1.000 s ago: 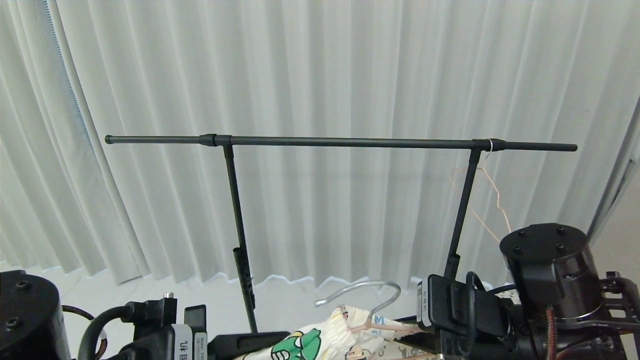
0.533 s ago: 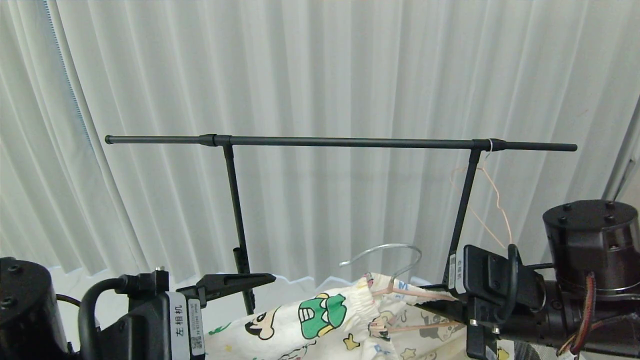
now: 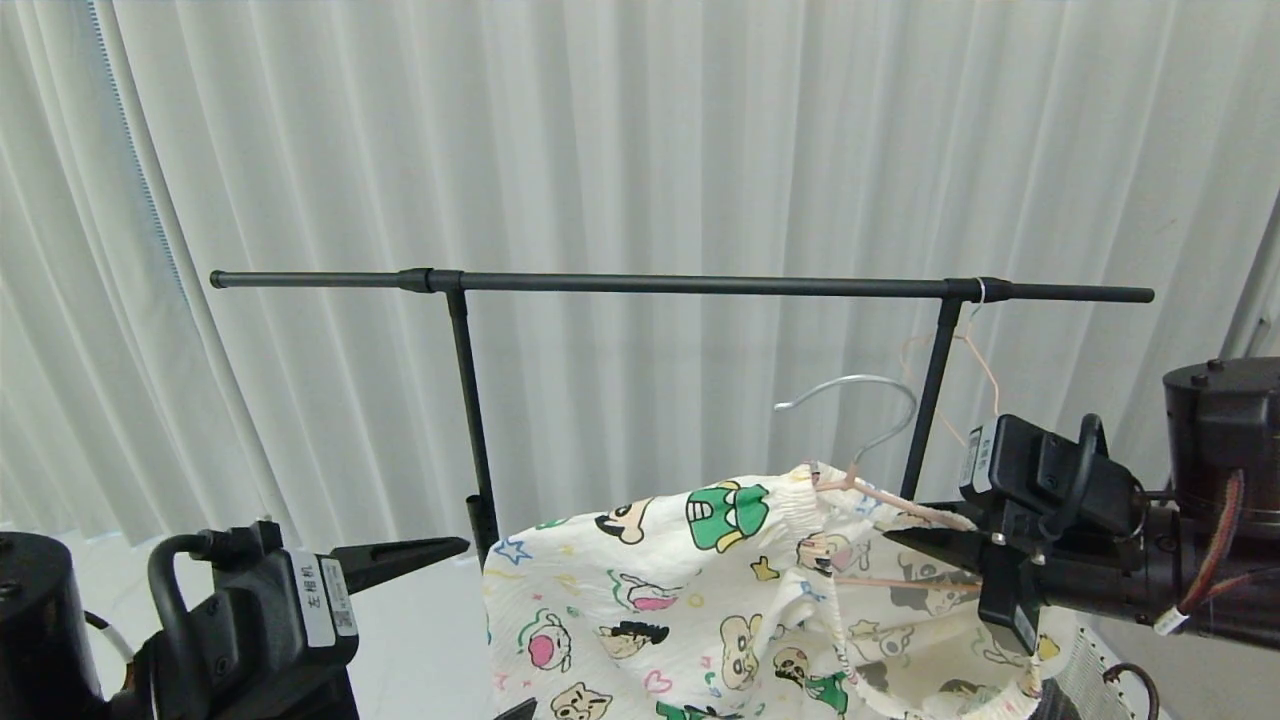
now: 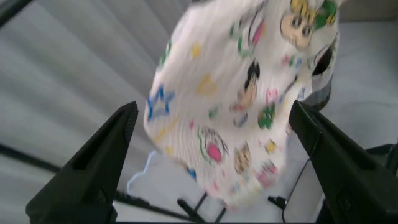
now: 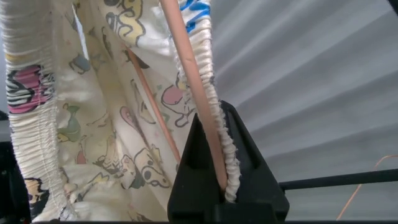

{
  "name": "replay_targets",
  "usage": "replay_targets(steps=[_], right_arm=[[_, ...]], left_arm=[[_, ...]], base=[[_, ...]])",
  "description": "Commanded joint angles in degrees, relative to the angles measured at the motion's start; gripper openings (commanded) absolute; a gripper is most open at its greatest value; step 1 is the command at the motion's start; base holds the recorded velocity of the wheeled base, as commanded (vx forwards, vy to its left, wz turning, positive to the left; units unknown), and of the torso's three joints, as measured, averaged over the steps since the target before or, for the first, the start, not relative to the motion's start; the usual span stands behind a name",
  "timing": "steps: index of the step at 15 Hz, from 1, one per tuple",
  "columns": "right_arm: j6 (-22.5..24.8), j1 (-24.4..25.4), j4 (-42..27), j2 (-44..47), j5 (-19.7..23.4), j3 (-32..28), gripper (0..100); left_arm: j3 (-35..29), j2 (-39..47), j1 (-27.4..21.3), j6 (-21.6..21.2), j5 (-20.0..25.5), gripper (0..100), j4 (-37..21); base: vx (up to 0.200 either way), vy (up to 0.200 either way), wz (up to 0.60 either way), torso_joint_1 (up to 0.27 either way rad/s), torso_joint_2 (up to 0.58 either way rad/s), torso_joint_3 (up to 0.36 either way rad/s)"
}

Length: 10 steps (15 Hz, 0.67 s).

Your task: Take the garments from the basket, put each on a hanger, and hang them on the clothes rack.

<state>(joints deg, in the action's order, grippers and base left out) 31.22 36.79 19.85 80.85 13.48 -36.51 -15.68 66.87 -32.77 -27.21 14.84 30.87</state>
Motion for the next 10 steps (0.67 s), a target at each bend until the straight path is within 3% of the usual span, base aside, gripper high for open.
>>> replay_targets(steps=[1, 4, 10], right_arm=[[-0.02, 0.12, 0.02, -0.60, 0.05, -0.23, 0], [-0.28, 1.35, 0.02, -0.78, 0.14, -0.75, 0], [-2.48, 5.22, 0.02, -1.31, -0.30, -0.75, 0]], left_arm=[[4.51, 0.81, 5.43, 1.19, 0.02, 100, -0.02], [6.01, 4.24, 7.02, 6.91, -0.07, 100, -0.02], [6.89, 7.93, 8.33, 9.10, -0.77, 100, -0.02]], base=[[0.000, 0.000, 0.00, 0.000, 0.00, 0.000], [0.000, 0.000, 0.00, 0.000, 0.00, 0.000], [0.000, 0.000, 0.00, 0.000, 0.00, 0.000]])
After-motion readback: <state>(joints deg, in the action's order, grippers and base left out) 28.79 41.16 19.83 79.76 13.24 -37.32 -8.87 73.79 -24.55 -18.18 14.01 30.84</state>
